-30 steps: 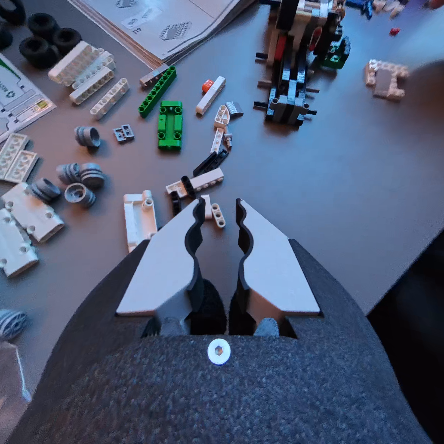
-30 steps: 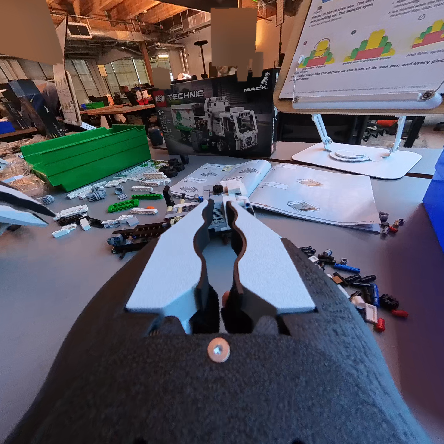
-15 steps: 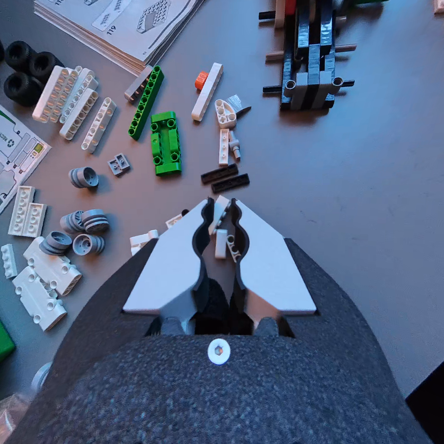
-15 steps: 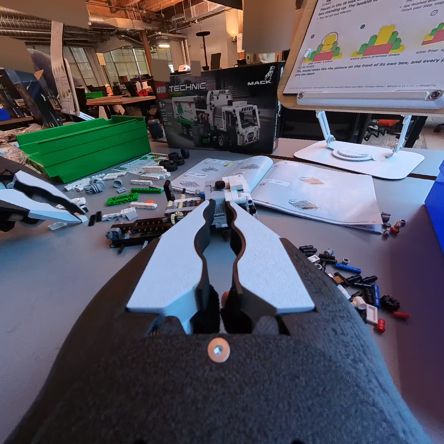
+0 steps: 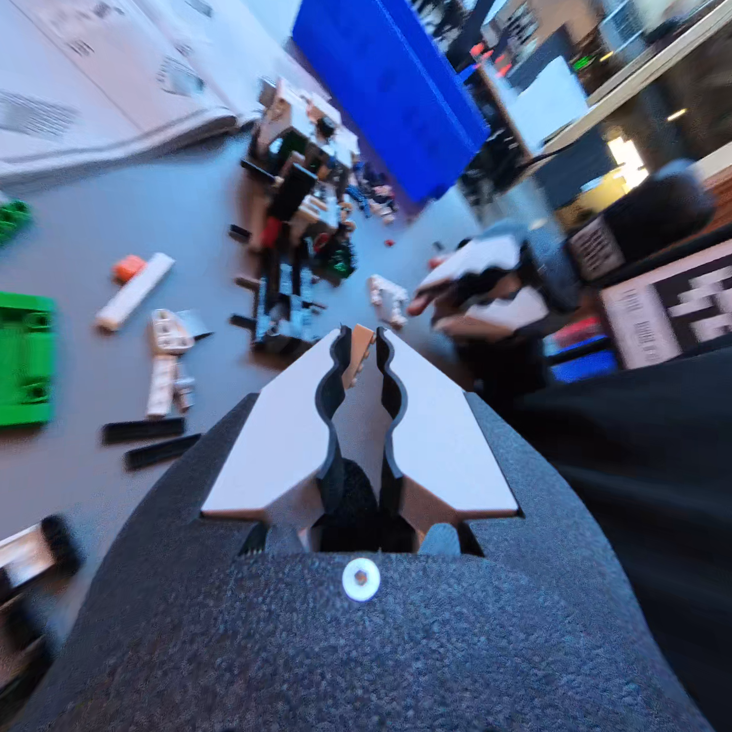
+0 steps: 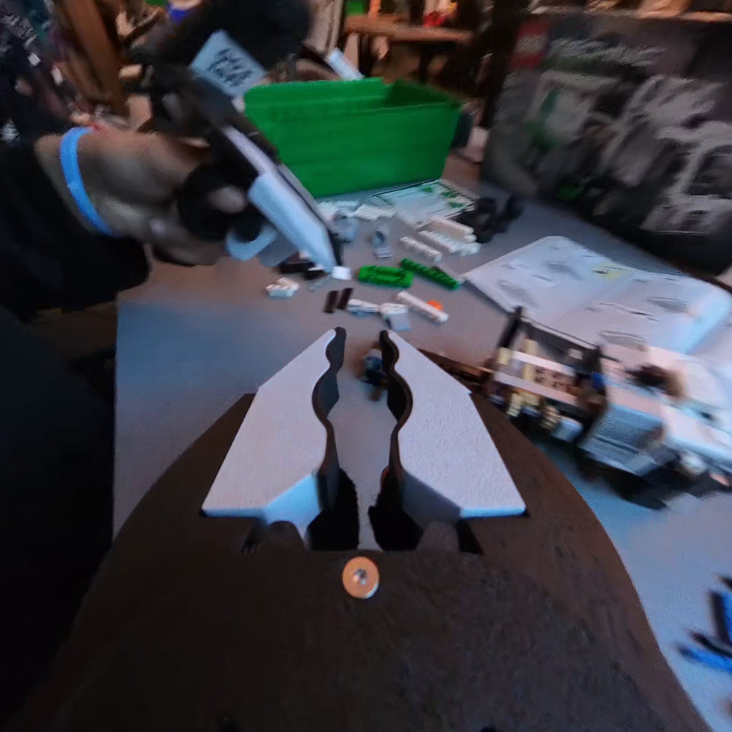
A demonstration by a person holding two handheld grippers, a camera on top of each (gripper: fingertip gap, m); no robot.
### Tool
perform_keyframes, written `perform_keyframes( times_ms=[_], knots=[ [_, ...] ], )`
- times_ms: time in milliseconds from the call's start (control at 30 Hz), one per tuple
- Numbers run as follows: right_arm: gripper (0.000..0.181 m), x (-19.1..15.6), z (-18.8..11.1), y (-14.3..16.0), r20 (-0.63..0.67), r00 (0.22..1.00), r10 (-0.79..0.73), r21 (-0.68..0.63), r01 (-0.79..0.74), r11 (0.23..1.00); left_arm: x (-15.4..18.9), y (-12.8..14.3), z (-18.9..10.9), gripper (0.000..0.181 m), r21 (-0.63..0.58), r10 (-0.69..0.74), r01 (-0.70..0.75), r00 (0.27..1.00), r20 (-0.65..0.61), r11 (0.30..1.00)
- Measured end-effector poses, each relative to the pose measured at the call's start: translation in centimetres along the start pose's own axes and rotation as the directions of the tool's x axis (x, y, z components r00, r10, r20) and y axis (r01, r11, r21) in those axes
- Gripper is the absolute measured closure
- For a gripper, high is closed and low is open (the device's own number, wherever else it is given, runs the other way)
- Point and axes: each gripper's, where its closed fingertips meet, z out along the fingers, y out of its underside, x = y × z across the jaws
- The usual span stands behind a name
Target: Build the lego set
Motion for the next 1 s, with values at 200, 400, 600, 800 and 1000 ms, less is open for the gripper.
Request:
perform_keyframes(
  times_ms=[200, 400, 600, 800, 1000],
  knots=[
    [0.144, -0.7, 2.1, 0.7, -0.048, 0.989, -0.137, -0.070, 0.134, 0.989, 1.9, -1.1, 2.2, 0.170, -0.042, -0.298, 0.298, 0.914, -0.275, 0.954],
    [0.133, -0.2, 2.1, -0.4, -0.158, 0.953, -0.259, -0.063, 0.252, 0.966, 2.9, -0.6, 3.7, 0.170, -0.074, -0.375, 0.372, 0.867, -0.328, 0.925],
    [0.146, -0.9, 2.0, 0.8, -0.212, 0.895, -0.392, -0.117, 0.375, 0.920, 3.4, 0.1, 4.2, 0.170, -0.098, -0.461, 0.460, 0.803, -0.378, 0.882],
    [0.147, -0.5, 1.6, 1.6, -0.245, 0.904, -0.350, -0.143, 0.323, 0.935, 3.4, 0.4, 5.0, 0.166, -0.093, -0.435, 0.432, 0.825, -0.360, 0.897],
    [0.147, 1.2, -3.1, 5.3, -0.340, 0.930, -0.140, -0.243, 0.057, 0.968, 4.7, 0.3, 4.5, 0.151, -0.028, -0.207, 0.209, 0.920, -0.333, 0.977]
  ],
)
